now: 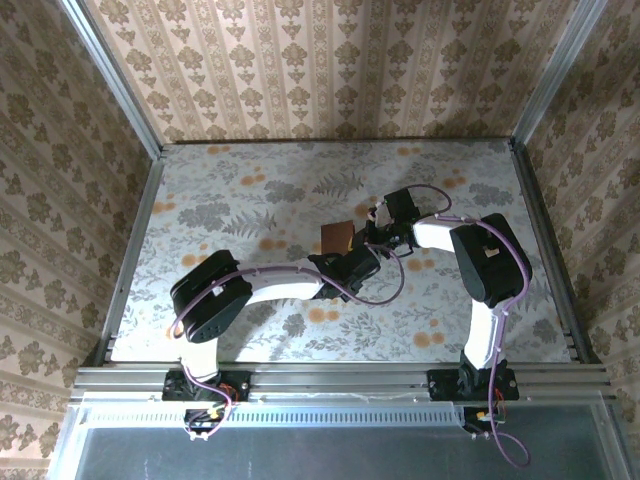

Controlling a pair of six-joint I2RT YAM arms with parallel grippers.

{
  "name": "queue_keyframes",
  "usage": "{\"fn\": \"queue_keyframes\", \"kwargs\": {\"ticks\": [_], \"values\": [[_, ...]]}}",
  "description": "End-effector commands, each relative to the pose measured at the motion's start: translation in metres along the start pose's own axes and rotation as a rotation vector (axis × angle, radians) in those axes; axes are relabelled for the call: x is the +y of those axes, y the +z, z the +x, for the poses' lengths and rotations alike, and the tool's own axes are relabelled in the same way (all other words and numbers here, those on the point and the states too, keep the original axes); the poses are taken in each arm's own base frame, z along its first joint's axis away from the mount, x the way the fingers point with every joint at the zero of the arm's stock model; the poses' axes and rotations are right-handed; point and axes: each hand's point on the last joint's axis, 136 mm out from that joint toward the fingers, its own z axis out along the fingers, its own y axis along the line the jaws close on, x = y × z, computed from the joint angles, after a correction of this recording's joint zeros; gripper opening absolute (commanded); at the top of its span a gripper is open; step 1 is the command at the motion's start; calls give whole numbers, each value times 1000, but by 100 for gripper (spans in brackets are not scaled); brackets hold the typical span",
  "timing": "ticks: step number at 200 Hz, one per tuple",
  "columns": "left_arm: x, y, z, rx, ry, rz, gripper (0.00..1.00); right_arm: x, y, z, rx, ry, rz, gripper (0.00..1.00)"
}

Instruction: Fold a paper plane with a square sheet of paper (fold left side to right side)

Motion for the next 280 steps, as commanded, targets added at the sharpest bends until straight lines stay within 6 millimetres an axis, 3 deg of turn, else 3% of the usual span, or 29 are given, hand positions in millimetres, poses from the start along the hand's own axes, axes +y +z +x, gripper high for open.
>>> {"fn": "queue_keyframes", "kwargs": {"ticks": [1, 28, 94, 122, 163, 187, 215, 257, 280], "values": [[4, -4, -3, 1, 0, -16, 17, 2, 3, 3, 32, 14, -10, 2], [3, -7, -4, -9, -10, -4, 0, 4, 3, 1, 30, 8, -13, 4], [0, -16, -4, -39, -95, 92, 0, 18, -10, -21, -18, -29, -11, 27], [-4, -19, -5, -48, -160, 183, 0, 20, -30, -39, -73, -58, 14, 32], [-2, -18, -5, -60, -296, 333, 0, 13, -84, -51, -213, -85, 53, 31], [-1, -19, -7, -74, -357, 416, 0, 5, -98, -35, -220, -108, 83, 30], [2, -22, -13, -97, -440, 514, 0, -7, -95, -4, -180, -106, 62, 24], [5, -24, -18, -110, -545, 639, 0, -14, -66, 48, -76, -128, 50, 7], [6, -20, -14, -93, -566, 651, 0, -18, -47, 67, -33, -134, 62, 1]]}}
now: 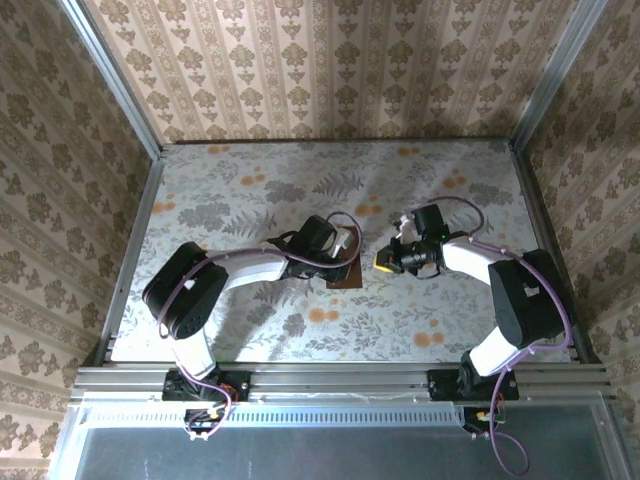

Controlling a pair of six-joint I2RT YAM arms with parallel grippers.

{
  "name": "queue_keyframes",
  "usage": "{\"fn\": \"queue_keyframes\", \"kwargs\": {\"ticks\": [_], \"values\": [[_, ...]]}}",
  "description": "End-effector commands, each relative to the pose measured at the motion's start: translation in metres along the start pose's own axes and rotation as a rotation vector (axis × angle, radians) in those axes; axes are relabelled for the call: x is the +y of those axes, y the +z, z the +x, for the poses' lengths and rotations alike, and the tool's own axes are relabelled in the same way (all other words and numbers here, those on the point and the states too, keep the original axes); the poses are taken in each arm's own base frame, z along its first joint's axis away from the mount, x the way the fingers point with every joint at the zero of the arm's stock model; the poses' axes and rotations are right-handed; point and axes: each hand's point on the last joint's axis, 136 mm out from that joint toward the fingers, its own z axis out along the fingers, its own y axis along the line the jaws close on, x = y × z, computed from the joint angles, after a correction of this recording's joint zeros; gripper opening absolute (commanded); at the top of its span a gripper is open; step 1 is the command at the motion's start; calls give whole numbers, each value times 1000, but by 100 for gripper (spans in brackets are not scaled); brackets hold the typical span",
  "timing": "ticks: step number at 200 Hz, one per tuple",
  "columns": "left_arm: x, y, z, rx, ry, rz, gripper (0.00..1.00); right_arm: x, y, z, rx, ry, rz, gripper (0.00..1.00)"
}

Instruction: Fold a paper plane with a square sheet of paper (fold left side to right side)

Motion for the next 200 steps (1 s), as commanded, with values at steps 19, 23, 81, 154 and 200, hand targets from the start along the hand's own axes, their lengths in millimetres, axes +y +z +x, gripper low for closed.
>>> {"fn": "queue_keyframes", "kwargs": {"ticks": [19, 23, 81, 154, 200], "values": [[-8, -3, 1, 5, -58, 90, 0, 10, 24, 17, 41, -45, -22, 0], [-8, -3, 1, 6, -62, 92, 0, 10, 27, 19, 47, -46, -21, 0], [-2, 0, 6, 24, -78, 93, 0, 10, 45, 24, 83, -59, 3, 0], [3, 1, 10, 37, -88, 108, 0, -24, 54, 44, 165, -24, 131, 0], [8, -1, 9, 38, -81, 117, 0, -37, 55, 55, 205, -21, 188, 0]]}}
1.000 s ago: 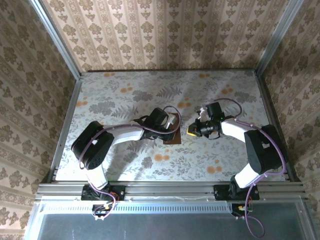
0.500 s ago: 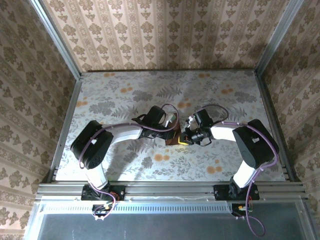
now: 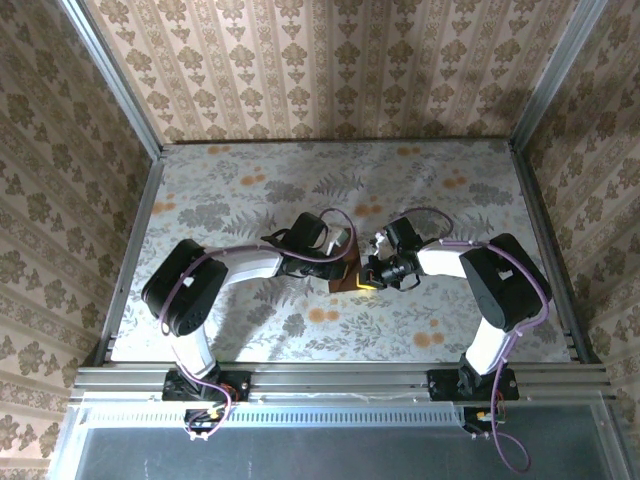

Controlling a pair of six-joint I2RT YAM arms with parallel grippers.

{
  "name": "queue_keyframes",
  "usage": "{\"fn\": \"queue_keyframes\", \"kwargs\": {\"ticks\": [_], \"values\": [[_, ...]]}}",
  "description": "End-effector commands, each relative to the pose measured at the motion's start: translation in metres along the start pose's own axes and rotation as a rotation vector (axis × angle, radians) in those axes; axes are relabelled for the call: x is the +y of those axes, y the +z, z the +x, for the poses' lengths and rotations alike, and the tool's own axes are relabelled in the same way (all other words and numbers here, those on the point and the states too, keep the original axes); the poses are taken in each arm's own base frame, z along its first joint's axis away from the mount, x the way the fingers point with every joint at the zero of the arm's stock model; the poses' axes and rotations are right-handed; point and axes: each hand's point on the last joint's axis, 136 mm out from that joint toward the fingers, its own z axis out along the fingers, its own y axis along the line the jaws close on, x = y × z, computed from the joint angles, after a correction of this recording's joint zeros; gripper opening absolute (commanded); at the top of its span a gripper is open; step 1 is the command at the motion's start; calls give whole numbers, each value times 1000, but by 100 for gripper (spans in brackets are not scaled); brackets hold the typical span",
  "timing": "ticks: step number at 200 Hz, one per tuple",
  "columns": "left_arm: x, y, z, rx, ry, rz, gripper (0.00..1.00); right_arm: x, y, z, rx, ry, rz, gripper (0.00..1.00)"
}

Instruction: Fold a paper plane with a square sheet of paper (fold left side to right side)

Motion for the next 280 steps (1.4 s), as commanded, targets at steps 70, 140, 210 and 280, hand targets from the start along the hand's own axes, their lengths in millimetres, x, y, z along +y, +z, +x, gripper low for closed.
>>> {"fn": "queue_keyframes", "kwargs": {"ticks": [70, 140, 210, 280], "values": [[19, 1, 5, 45, -2, 0, 0, -30, 12, 26, 95, 42, 129, 0], [36, 3, 2, 50, -16, -33, 0, -33, 13, 29, 105, 44, 148, 0], [45, 3, -3, 46, -13, -47, 0, -34, 13, 31, 110, 42, 162, 0], [50, 4, -3, 48, -9, -63, 0, -37, 13, 33, 113, 43, 171, 0]]}}
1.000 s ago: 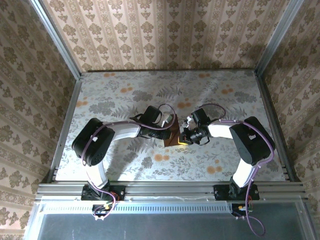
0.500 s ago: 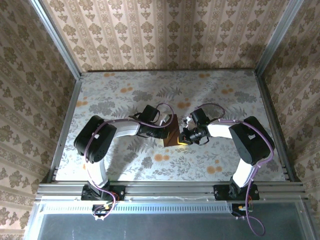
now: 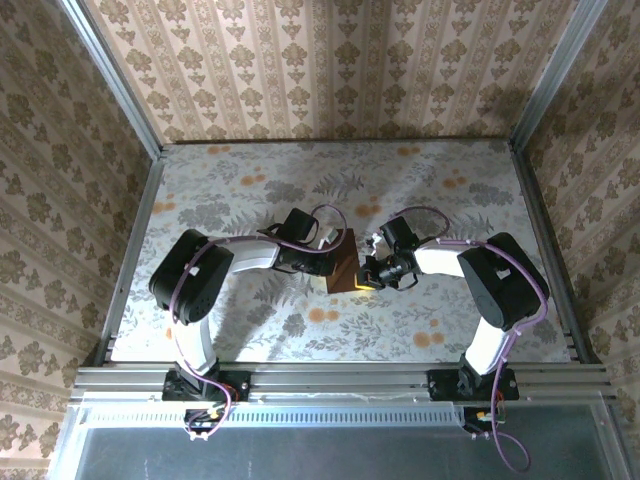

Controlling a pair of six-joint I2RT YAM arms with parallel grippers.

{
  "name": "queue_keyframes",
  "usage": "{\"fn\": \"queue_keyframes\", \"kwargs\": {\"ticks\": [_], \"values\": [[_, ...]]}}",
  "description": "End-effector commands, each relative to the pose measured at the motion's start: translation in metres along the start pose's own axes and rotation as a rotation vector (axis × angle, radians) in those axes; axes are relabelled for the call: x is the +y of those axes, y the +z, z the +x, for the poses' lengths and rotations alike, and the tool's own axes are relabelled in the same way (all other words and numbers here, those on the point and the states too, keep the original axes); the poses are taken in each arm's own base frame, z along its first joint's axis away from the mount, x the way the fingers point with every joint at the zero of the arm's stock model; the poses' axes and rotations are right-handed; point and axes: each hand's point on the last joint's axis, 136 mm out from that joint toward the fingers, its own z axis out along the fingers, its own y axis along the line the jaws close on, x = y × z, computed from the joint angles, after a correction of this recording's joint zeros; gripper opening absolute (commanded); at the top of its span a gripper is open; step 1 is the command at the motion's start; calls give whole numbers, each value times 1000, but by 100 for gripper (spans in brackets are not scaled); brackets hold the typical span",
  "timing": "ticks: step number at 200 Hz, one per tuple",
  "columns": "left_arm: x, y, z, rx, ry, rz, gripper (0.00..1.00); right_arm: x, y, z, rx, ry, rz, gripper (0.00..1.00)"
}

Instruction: Fold a paper plane with a square sheet of paper (fold left side to right side)

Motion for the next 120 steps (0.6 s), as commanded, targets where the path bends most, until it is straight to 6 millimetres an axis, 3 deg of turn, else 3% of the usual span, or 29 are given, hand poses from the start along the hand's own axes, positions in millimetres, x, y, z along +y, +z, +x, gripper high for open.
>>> {"fn": "queue_keyframes", "kwargs": {"ticks": [1, 120], "values": [[5, 1, -5, 0, 20, -13, 0, -39, 11, 32, 97, 59, 156, 0], [7, 3, -8, -9, 24, -13, 0, -42, 12, 34, 105, 63, 167, 0]]}}
